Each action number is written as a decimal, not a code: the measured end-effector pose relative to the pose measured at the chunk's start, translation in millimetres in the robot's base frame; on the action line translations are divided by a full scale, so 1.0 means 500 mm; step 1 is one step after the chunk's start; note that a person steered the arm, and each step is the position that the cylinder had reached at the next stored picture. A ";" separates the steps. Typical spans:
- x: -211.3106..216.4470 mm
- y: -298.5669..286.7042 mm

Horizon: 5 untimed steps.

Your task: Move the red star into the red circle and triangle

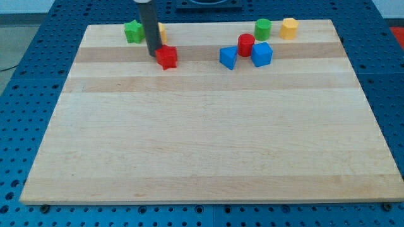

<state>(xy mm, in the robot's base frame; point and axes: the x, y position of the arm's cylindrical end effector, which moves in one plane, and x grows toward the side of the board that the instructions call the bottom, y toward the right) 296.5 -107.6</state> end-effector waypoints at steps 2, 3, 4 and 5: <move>0.009 -0.084; 0.053 -0.122; 0.090 -0.121; 0.092 -0.073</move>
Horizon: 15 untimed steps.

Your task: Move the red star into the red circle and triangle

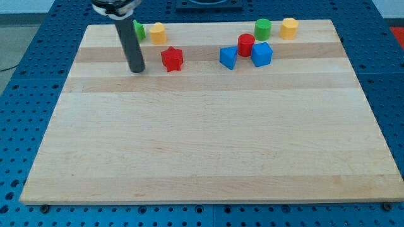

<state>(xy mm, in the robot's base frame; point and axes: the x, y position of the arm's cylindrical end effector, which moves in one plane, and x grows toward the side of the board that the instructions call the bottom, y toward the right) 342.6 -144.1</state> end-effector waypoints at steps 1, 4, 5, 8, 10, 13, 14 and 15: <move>-0.012 0.048; -0.061 0.203; -0.103 0.206; -0.126 0.156; -0.198 0.153; -0.156 0.300; -0.156 0.346; -0.173 0.340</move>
<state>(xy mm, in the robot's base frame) 256.3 25.9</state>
